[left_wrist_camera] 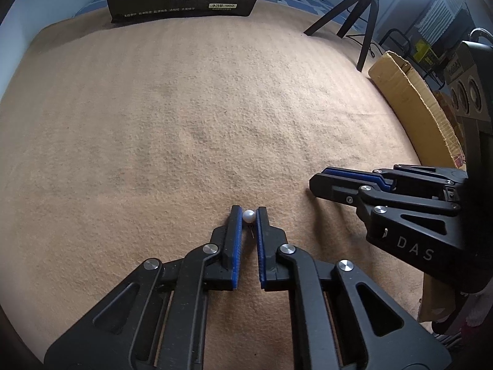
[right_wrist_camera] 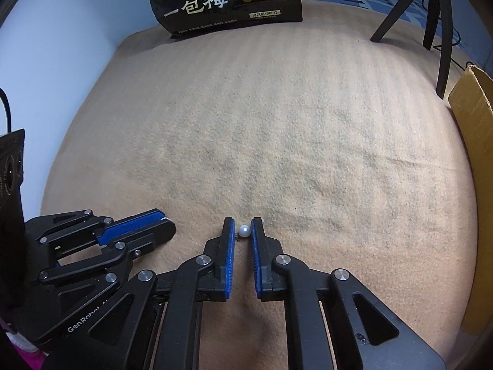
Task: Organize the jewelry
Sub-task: 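Close the right tool on one pearl earring, then carry the pearl earring in the right tool over the box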
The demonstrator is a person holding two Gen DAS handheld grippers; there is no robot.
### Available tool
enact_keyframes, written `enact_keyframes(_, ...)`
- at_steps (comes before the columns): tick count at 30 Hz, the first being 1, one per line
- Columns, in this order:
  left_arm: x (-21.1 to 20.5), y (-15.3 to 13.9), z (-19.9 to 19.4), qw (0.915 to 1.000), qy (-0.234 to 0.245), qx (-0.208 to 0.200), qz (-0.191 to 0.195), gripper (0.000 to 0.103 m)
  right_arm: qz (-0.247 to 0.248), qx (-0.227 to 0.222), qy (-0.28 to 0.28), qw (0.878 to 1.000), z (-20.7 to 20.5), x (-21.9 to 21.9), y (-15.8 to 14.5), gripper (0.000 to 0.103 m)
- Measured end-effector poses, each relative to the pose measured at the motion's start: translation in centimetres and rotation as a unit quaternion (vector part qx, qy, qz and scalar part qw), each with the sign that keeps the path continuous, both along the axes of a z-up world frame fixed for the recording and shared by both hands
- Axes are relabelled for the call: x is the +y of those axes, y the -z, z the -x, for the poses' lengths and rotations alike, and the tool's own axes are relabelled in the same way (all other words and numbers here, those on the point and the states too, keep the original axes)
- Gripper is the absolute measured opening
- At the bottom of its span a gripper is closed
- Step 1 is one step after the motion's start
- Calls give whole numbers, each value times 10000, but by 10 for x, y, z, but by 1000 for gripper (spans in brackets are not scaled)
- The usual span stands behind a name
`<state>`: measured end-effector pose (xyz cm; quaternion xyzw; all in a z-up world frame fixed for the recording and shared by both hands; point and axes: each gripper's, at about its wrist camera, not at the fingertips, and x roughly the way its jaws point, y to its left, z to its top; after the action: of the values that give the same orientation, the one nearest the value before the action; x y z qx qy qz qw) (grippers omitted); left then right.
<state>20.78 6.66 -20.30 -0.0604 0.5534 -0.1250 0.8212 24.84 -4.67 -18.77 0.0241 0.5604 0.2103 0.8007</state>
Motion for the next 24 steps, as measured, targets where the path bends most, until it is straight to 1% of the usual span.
enact_keyframes(6,7,-11,3,9998,-87,-105,114,7,-140,-135,88,9998,4,-15,-12,9)
enact_keyframes(11,15,-22,6,9994,-184,-228,205,7,-143,-291,159,9993,10,-29,-24,9)
enact_keyframes(14,16,-31,8,9989,-202,-321,260,7,-77,-479,167,9987,15,-39,-35,9)
enact_keyframes(24,-10,-67,9,9964,-17,-763,370,7,150,-1143,390,9926,25,-83,-75,9)
